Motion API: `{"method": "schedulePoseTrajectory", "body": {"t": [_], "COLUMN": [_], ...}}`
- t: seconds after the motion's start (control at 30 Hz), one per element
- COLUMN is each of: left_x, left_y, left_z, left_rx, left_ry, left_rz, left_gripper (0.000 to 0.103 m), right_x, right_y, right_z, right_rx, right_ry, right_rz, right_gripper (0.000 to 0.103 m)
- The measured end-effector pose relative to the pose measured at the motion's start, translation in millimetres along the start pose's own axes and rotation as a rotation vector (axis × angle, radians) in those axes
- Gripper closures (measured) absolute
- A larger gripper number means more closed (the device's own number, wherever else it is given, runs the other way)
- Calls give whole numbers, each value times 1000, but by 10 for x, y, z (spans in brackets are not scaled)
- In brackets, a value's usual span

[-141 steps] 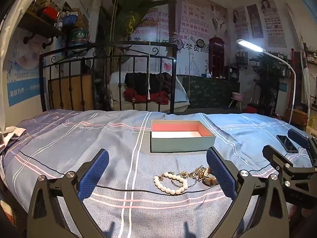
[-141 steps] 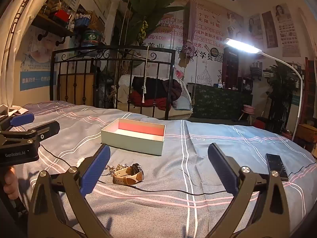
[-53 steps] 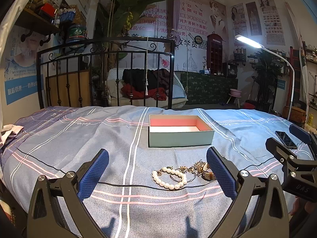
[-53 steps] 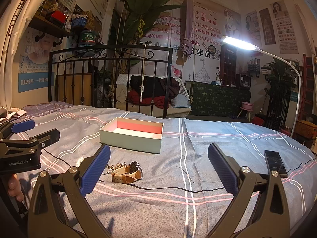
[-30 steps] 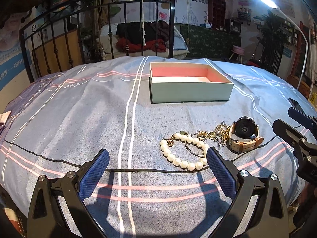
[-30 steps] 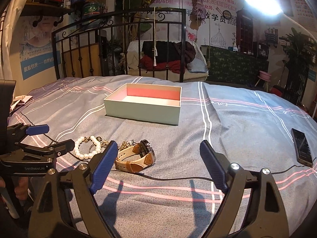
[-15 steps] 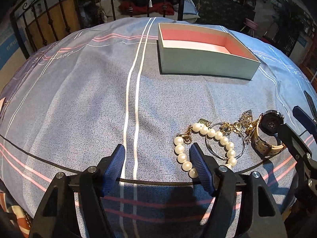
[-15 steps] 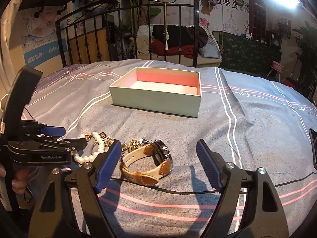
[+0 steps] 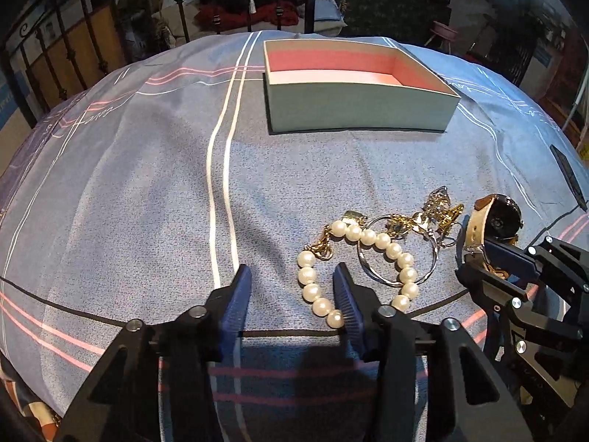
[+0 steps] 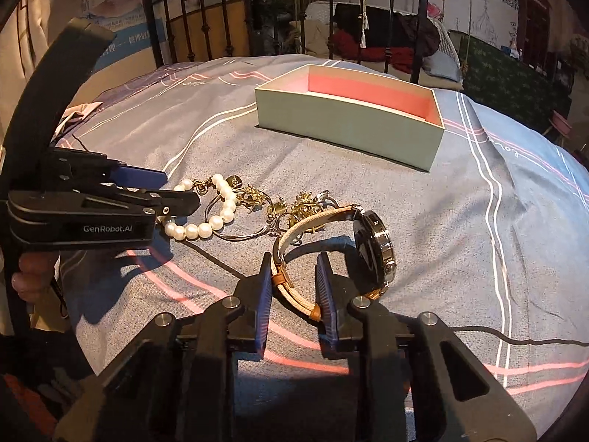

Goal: Organize jewelry
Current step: 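Grasp the pearl bracelet with the left tool while the right tool grasps the leather-strap watch, then carry the pearl bracelet and watch into the pink box and open both tools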

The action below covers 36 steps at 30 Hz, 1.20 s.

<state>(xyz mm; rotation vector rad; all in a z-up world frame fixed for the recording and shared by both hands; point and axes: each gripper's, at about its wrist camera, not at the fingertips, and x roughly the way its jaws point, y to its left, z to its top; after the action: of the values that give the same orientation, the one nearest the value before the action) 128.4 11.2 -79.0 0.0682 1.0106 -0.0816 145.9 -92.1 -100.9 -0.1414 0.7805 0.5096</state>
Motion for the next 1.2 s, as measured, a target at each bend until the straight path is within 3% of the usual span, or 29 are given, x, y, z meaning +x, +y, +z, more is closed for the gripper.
{"method": "schedulePoseTrajectory", "body": {"t": [0.03, 0.07, 0.23, 0.3, 0.57, 0.83, 1.2], "left_x": [-8, -10, -57, -136, -465, -662, -662], "left_y": [-19, -18, 99, 92, -54, -176, -258], "left_z": [7, 16, 102, 153, 405, 610, 1187], "left_rx": [6, -2, -84, -89, -57, -14, 6], "left_ry": [-15, -28, -61, -93, -191, -242, -307], "left_rz": [-3, -14, -107, -126, -191, -219, -186], "left_gripper": [86, 94, 94, 94, 94, 94, 94], "right_x": [0, 0, -106, -187, -317, -434, -365], "right_y": [1, 1, -110, -151, -241, -326, -602], "right_z": [3, 4, 33, 64, 116, 277, 1044], "right_rx": [0, 1, 77, 97, 138, 162, 143], "right_ry": [1, 0, -58, -91, -146, -204, -270], "right_rz": [1, 3, 40, 65, 101, 124, 93], "right_gripper": [80, 81, 87, 93, 93, 93, 93]}}
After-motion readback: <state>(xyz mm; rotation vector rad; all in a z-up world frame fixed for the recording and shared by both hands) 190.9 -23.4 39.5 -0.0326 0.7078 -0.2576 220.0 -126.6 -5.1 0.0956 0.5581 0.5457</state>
